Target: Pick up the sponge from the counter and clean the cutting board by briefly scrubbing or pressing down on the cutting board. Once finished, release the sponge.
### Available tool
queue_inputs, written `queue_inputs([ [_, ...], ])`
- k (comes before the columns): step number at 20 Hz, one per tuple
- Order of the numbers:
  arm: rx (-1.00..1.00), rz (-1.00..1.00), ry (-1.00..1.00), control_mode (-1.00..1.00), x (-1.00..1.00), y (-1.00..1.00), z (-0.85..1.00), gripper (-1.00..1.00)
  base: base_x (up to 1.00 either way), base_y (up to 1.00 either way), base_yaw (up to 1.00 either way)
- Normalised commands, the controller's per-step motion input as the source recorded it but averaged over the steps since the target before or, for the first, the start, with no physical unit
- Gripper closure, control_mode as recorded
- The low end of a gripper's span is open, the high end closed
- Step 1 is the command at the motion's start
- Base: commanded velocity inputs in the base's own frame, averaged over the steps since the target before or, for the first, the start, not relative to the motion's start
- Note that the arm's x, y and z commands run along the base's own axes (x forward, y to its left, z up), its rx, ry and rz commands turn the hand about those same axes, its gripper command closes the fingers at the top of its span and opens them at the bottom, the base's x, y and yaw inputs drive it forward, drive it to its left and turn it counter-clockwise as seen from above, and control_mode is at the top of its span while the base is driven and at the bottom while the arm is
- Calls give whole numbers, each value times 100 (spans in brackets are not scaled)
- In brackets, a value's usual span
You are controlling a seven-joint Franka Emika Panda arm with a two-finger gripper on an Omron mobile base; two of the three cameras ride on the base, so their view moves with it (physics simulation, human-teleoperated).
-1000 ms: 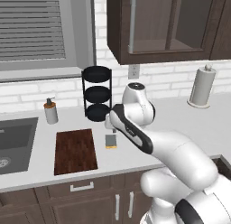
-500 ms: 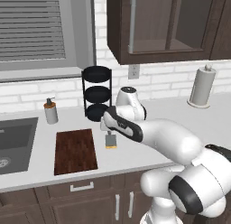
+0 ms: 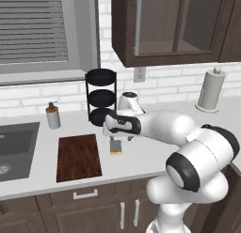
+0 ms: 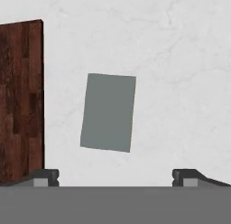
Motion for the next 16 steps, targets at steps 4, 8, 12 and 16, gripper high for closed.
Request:
queue_inputs([
  [4, 0, 0, 0, -100, 24, 3, -16, -100, 0, 0, 0],
  [8, 0, 0, 0, -100, 9, 17, -19, -100, 0, 0, 0],
  [12, 0, 0, 0, -100, 9, 14, -30, -100, 0, 0, 0],
  [16, 0, 0, 0, -100, 15, 0, -21, -100, 0, 0, 0],
])
